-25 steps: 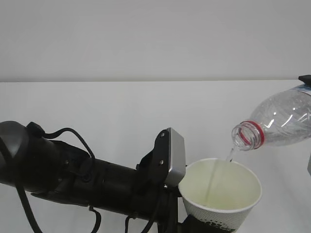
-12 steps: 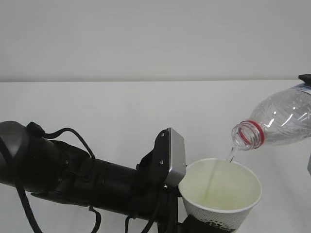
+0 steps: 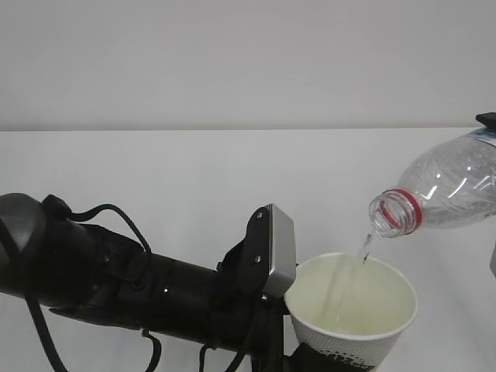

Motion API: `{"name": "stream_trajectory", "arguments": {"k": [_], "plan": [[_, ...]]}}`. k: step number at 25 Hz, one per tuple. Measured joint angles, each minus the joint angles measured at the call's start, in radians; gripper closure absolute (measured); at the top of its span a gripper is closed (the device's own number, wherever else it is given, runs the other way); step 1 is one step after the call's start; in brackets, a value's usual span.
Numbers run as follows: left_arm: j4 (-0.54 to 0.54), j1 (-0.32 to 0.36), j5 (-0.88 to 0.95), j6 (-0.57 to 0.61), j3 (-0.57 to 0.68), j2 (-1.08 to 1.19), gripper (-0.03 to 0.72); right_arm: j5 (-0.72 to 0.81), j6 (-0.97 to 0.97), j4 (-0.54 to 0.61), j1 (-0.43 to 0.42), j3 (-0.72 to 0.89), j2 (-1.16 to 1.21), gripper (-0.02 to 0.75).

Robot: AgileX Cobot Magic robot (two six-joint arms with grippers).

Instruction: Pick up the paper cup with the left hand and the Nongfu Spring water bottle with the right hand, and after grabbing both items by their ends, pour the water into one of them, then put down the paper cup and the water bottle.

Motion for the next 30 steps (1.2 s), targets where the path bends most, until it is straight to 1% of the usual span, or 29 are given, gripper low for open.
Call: {"name": "stream_trajectory", "arguments": {"k": [30], "plan": [[0.000,0.000,0.002,0.000,0.000,0.000,0.185,-0.004,-0.012,-0.001,0.000,0.000,0.000,0.304]]}}
